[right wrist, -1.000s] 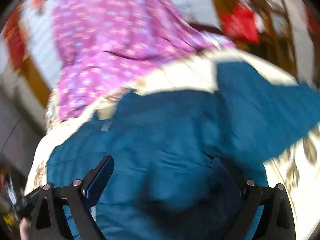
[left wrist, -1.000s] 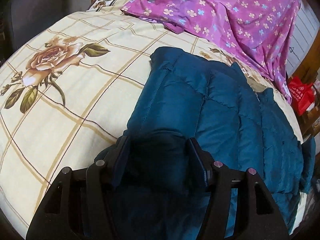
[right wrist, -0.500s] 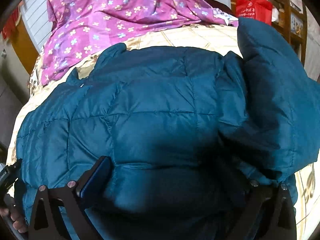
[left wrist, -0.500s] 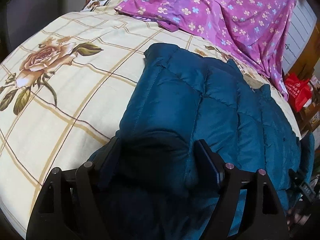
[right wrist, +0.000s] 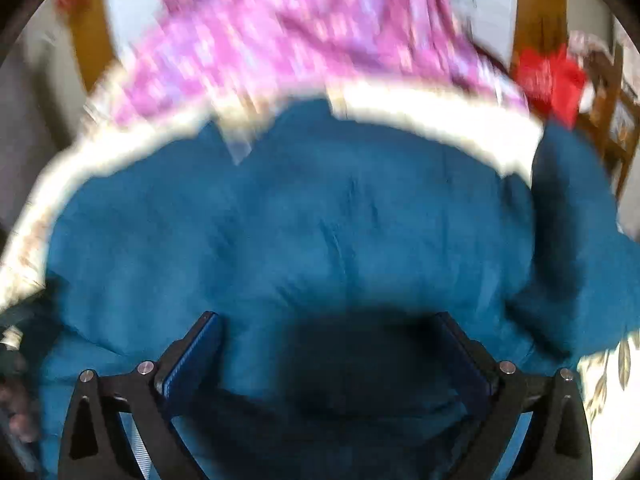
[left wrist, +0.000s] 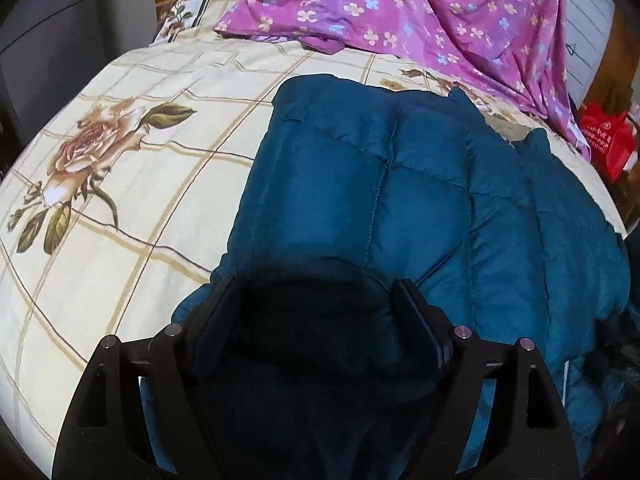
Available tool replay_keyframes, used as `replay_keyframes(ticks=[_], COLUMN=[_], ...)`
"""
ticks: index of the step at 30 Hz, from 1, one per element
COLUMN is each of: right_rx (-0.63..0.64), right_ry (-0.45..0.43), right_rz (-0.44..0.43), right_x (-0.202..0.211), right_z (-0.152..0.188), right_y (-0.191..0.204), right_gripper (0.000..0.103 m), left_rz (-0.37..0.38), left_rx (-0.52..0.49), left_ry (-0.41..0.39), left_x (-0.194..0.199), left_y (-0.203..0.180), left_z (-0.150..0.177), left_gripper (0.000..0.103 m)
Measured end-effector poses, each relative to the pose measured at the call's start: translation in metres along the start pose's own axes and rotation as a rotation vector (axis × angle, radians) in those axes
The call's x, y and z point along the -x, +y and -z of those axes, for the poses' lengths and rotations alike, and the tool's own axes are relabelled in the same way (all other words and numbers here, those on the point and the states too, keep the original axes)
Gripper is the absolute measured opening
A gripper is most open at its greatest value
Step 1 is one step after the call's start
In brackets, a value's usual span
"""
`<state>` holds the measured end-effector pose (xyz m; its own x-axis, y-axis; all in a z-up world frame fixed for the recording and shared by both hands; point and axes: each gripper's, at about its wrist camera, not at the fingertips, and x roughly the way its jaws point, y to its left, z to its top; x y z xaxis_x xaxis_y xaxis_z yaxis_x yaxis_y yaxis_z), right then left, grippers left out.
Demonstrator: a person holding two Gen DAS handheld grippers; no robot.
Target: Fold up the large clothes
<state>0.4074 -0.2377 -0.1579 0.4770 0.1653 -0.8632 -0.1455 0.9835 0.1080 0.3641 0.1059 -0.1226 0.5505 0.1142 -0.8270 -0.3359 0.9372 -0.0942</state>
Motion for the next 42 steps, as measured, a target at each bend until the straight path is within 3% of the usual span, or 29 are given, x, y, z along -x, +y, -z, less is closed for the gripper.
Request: replay_keyframes(ticks=[4, 9, 13, 17, 19, 21, 24, 27, 35, 42], right_rx=[-0.051, -0.111, -0.223, -0.361, -0.478, -0.645, -0.799, -0.888, -0.936, -0.919], right_ry=[-0.01, -0.215, -0.315, -0.283, -0.257, -0.226, -0.241, -0.222, -0.311, -0.346], right_rz=[-0.031, 0.007, 0.095, 0.228, 0.233, 0.202, 0.134, 0.062, -0.121, -0.221], right_x=[0.013, 0.081, 0.126, 0.143, 0.146, 0.145, 0.144, 0.125, 0.107, 0.091], right_z=[0.0, 0.019, 0.04, 0.068, 0.081, 0.103, 0.125, 0.127, 0.097, 0.084], right_y=[-0.01, -0.027, -0.094, -0.197, -0.256, -0.327, -0.397, -0.44, -0.491, -0.489], right_gripper=[0.103, 0.103, 0.103, 0.103, 0.103, 0.101, 0.098, 0.097, 0.103, 0.103], left_rz=[-0.016, 0.057, 0.059, 0.089, 0.091, 0.085, 0.054, 0.035, -0.003, -0.003], left_rx=[0.009, -0.001, -0.106, -0.18, -0.215, -0.236, -0.246, -0.226, -0.206, -0.215], left_ry=[0.007, -0.03, -0.038, -0.004, -0.001, -0.01, -0.025, -0.019, -0.025, 0.0], left_x=[0.007, 0.038, 0.052, 0.055, 0.055, 0.056, 0.054, 0.048, 0.041, 0.034], left_y=[0.0, -0.016, -0.042, -0.062, -0.07, -0.075, -0.075, -0.071, -0.066, -0.069], left_z=[-0.001, 0.005, 0.021, 0.041, 0.045, 0.047, 0.048, 0.047, 0.048, 0.052], left_gripper=[0.079, 0.079, 0.079, 0.079, 0.079, 0.079, 0.079, 0.079, 0.079, 0.079])
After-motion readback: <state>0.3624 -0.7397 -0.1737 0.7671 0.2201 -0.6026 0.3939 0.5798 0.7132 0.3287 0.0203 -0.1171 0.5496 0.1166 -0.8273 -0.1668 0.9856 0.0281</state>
